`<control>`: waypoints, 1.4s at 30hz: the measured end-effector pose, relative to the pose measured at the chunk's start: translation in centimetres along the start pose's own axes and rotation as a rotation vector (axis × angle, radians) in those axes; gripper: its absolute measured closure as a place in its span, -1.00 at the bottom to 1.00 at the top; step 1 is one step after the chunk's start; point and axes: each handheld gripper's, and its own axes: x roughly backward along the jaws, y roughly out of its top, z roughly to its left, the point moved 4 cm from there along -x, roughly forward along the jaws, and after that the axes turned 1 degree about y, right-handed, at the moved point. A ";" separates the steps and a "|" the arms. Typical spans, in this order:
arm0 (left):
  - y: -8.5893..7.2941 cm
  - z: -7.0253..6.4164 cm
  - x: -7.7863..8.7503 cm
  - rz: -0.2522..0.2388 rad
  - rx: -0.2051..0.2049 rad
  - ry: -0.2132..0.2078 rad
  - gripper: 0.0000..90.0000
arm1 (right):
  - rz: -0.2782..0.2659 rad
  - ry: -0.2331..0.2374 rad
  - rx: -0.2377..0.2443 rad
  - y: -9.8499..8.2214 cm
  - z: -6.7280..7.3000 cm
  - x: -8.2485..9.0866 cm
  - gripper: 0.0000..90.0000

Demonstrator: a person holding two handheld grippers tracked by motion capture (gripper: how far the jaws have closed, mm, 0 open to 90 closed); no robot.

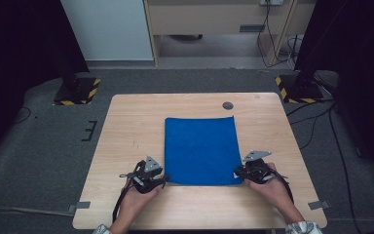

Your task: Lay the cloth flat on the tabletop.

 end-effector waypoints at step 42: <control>-0.1 6.2 0.4 -0.079 0.077 0.134 -0.74 | -0.174 0.051 0.020 4.5 3.9 -1.6 -0.69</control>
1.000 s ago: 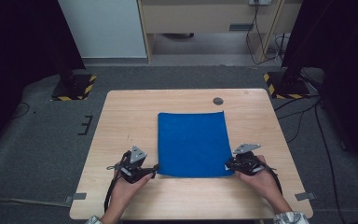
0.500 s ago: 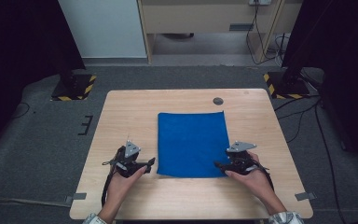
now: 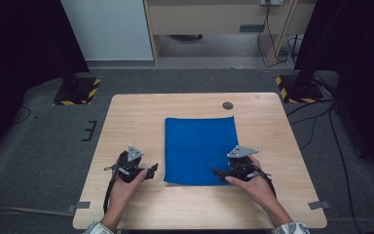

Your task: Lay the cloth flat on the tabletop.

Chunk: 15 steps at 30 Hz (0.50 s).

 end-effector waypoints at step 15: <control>-0.3 0.7 -0.3 0.000 0.000 0.018 -0.79 | 0.021 0.037 0.053 1.5 3.7 -3.3 -0.62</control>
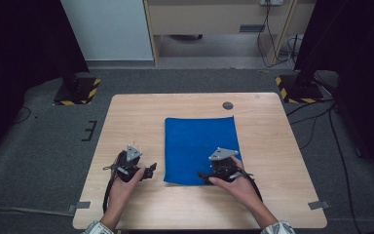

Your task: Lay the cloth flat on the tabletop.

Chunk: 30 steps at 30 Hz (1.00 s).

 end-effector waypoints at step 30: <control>-0.2 0.9 0.1 -0.003 0.015 0.023 -0.79 | 0.054 0.129 0.109 2.4 9.1 -4.7 -0.50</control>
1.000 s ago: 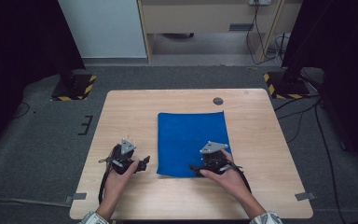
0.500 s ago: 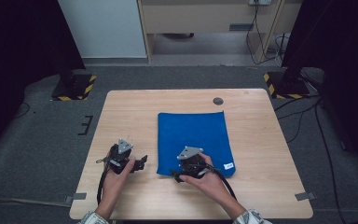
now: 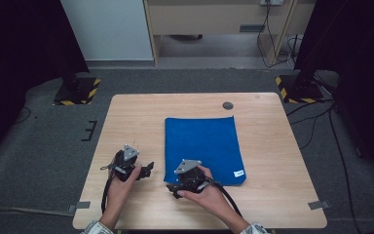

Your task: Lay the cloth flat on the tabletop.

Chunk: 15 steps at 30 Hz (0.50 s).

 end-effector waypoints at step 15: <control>0.0 0.1 0.1 -0.008 0.015 -0.003 -0.78 | 0.033 -0.026 0.052 0.7 1.9 -2.4 -0.55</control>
